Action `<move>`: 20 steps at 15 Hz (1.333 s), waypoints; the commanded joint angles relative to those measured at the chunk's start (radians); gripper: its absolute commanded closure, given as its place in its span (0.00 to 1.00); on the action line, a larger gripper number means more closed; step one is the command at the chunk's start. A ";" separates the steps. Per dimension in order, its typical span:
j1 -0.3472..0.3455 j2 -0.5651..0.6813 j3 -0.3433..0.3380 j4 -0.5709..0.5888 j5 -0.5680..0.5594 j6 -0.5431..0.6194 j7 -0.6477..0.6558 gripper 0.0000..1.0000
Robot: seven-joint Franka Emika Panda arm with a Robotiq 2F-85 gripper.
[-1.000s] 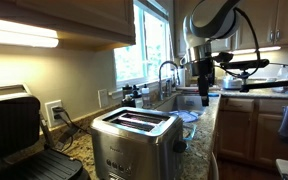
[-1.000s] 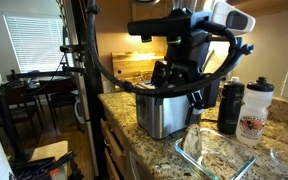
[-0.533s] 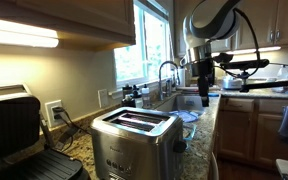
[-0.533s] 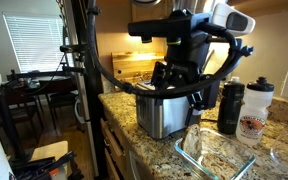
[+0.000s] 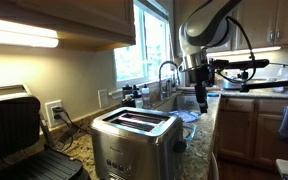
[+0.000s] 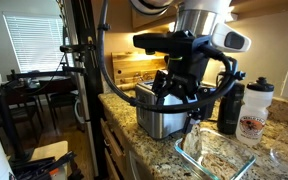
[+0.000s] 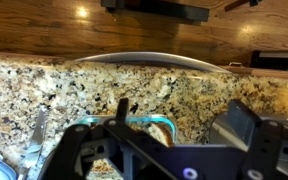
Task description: Place one slice of bread in the toaster
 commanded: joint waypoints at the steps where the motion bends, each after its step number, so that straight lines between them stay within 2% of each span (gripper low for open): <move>1: -0.002 0.060 0.009 0.036 0.040 0.012 -0.015 0.00; 9: -0.005 0.175 0.046 0.110 0.112 0.044 -0.051 0.00; 20: -0.024 0.328 0.090 0.212 0.116 0.056 -0.077 0.00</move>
